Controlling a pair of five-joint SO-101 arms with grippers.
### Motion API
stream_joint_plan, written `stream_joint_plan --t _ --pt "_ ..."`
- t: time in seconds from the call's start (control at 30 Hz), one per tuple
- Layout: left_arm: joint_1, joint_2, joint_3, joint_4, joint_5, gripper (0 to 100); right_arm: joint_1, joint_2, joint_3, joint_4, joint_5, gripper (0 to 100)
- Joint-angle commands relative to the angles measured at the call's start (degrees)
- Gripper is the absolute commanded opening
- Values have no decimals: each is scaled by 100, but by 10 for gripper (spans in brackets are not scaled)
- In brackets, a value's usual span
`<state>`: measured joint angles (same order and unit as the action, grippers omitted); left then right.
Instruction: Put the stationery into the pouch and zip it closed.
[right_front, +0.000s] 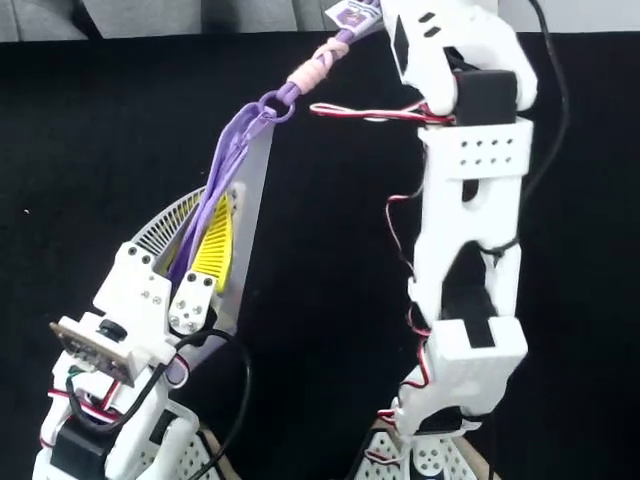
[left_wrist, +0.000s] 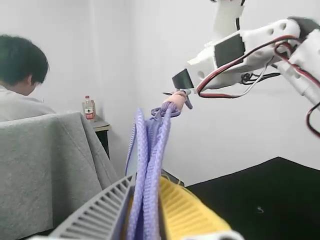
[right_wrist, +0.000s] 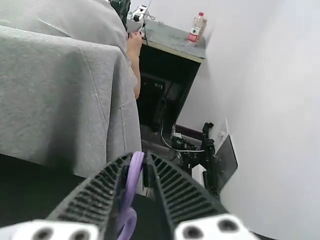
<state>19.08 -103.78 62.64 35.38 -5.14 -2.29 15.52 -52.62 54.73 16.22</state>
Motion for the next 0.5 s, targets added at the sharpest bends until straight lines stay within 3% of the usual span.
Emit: stream_joint_plan --t 0.0,0.47 --pt "-92 -105 -629 0 18 29 589 286 -189 -448 18 11" --pt "-92 -105 -1226 404 26 29 782 1367 -189 -914 18 11"
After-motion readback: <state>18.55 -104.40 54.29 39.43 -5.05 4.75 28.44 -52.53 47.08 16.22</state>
